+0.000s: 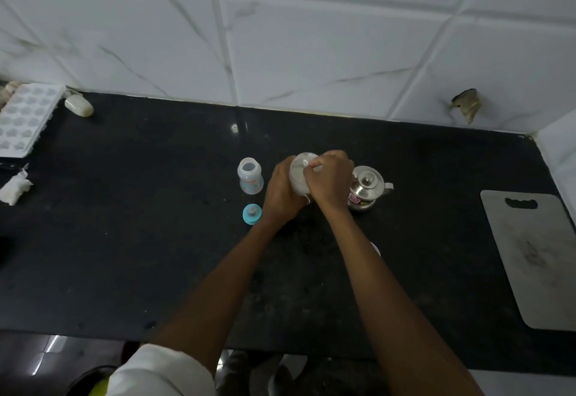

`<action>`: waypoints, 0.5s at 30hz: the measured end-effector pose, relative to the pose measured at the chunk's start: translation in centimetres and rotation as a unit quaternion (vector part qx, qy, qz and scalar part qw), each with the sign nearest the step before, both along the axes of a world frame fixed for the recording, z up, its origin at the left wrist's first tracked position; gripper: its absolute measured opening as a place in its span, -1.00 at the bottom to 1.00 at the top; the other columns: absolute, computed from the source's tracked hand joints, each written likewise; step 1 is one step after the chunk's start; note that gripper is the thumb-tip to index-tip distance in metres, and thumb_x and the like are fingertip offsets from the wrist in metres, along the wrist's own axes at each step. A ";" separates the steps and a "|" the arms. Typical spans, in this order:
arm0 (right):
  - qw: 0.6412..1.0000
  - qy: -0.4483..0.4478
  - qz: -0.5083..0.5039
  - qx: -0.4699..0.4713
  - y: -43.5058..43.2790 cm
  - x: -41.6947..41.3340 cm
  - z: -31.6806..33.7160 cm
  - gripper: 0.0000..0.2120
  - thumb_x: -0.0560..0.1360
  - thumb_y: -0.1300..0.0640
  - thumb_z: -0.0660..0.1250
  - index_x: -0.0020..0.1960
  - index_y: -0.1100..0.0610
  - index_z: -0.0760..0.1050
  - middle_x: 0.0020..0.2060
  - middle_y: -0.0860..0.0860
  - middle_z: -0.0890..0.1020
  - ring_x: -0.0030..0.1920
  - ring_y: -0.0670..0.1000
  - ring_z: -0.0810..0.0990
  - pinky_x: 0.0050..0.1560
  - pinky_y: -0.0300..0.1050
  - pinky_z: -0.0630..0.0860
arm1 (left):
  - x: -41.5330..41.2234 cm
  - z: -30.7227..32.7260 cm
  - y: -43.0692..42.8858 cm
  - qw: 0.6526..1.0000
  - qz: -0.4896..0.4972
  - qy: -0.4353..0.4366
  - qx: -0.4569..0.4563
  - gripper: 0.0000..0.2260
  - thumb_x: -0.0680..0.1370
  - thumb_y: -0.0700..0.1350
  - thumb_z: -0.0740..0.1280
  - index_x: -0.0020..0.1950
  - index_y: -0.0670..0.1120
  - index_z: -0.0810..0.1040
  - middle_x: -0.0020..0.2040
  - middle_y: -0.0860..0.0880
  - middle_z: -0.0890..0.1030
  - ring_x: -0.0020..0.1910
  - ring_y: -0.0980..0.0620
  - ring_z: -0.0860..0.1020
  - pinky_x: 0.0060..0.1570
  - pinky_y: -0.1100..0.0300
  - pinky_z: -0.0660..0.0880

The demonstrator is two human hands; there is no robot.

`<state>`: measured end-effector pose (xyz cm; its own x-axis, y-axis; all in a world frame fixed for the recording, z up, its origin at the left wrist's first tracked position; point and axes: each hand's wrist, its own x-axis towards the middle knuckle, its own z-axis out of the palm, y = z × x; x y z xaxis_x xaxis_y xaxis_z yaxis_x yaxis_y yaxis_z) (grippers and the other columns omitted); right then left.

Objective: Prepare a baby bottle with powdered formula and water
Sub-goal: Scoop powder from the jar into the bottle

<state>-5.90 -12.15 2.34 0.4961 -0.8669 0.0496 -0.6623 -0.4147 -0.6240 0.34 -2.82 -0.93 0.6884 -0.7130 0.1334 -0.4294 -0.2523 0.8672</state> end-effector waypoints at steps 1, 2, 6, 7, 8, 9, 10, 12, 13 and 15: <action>1.000 -0.024 -0.002 0.007 0.0 -0.2 0.4 -0.92 0.40 0.14 0.45 -0.13 0.00 0.70 0.03 -0.02 0.61 0.08 0.04 0.54 0.04 -0.12 0.48 | 0.2 0.3 -0.1 1.000 0.010 -0.002 -0.011 -0.49 0.36 -0.17 0.56 0.27 -0.06 0.51 0.22 0.10 0.56 0.19 0.23 0.53 0.16 0.36 0.45; 0.999 -0.048 -0.002 0.007 0.2 -0.5 0.9 -0.91 0.40 0.16 0.46 -0.12 0.01 0.69 0.03 -0.01 0.59 0.08 0.03 0.53 0.04 -0.14 0.46 | 0.3 0.9 -0.1 1.000 0.015 -0.005 -0.020 -0.50 0.36 -0.18 0.57 0.25 -0.05 0.51 0.19 0.12 0.55 0.16 0.25 0.52 0.13 0.40 0.44; 0.994 -0.105 0.004 -0.014 0.7 -1.3 2.8 -0.86 0.38 0.20 0.48 -0.07 0.04 0.66 0.01 -0.02 0.59 0.05 0.00 0.52 -0.01 -0.15 0.50 | 1.0 2.0 -0.3 0.999 0.015 -0.017 -0.033 -0.46 0.35 -0.07 0.59 0.27 0.01 0.48 0.24 0.06 0.55 0.23 0.11 0.54 0.20 0.16 0.52; 0.992 -0.121 0.006 -0.020 0.7 -1.6 3.3 -0.86 0.39 0.21 0.48 -0.07 0.05 0.66 -0.02 -0.03 0.61 0.03 0.00 0.54 -0.04 -0.15 0.51 | 1.3 2.2 -0.4 0.999 0.014 -0.023 -0.037 -0.45 0.36 -0.06 0.59 0.28 0.01 0.47 0.25 0.06 0.55 0.24 0.10 0.54 0.21 0.15 0.52; 0.990 -0.140 0.012 -0.024 0.8 -1.8 3.8 -0.87 0.40 0.22 0.47 -0.08 0.07 0.65 -0.06 -0.05 0.62 -0.01 0.00 0.56 -0.06 -0.13 0.53 | 1.3 2.5 -0.3 0.999 0.012 -0.030 -0.036 -0.43 0.35 -0.05 0.60 0.29 0.00 0.47 0.27 0.05 0.53 0.26 0.09 0.52 0.24 0.15 0.50; 0.987 -0.159 0.021 -0.024 0.8 -2.1 4.2 -0.88 0.41 0.24 0.47 -0.08 0.08 0.64 -0.12 -0.06 0.64 -0.07 -0.02 0.59 -0.08 -0.11 0.56 | 1.4 2.7 -0.2 0.999 0.013 -0.039 -0.031 -0.40 0.35 -0.06 0.60 0.32 -0.01 0.45 0.29 0.03 0.52 0.28 0.08 0.50 0.25 0.15 0.49; 0.984 -0.174 0.029 -0.016 0.8 -2.4 4.7 -0.88 0.42 0.25 0.46 -0.08 0.09 0.62 -0.17 -0.08 0.64 -0.12 -0.04 0.61 -0.11 -0.09 0.58 | 1.5 3.0 -0.1 0.998 0.011 -0.046 -0.030 -0.38 0.34 -0.06 0.60 0.33 -0.03 0.44 0.29 0.01 0.51 0.29 0.07 0.49 0.26 0.12 0.48; 0.982 -0.185 0.028 0.010 0.8 -2.7 5.4 -0.86 0.44 0.27 0.45 -0.04 0.09 0.60 -0.21 -0.10 0.64 -0.19 -0.09 0.62 -0.15 -0.11 0.61 | 1.7 3.4 0.0 0.999 0.003 -0.048 -0.025 -0.37 0.32 -0.01 0.58 0.34 -0.03 0.44 0.28 0.00 0.51 0.28 0.04 0.49 0.23 0.03 0.50; 0.982 -0.184 0.029 0.012 0.8 -2.8 5.6 -0.83 0.45 0.28 0.44 0.00 0.09 0.60 -0.19 -0.09 0.65 -0.18 -0.10 0.63 -0.15 -0.12 0.61 | 1.9 3.6 0.1 0.999 0.003 -0.050 -0.020 -0.35 0.31 0.02 0.57 0.35 -0.03 0.43 0.28 0.00 0.50 0.27 0.04 0.49 0.22 0.01 0.51; 0.983 -0.174 0.055 -0.020 0.9 -3.0 5.7 -0.74 0.46 0.28 0.41 0.12 0.08 0.62 -0.08 -0.04 0.69 -0.09 -0.04 0.65 -0.07 -0.11 0.60 | 2.0 4.2 0.3 0.998 0.000 -0.059 -0.022 -0.33 0.32 0.02 0.58 0.37 -0.05 0.42 0.30 0.01 0.49 0.28 0.06 0.48 0.23 0.03 0.51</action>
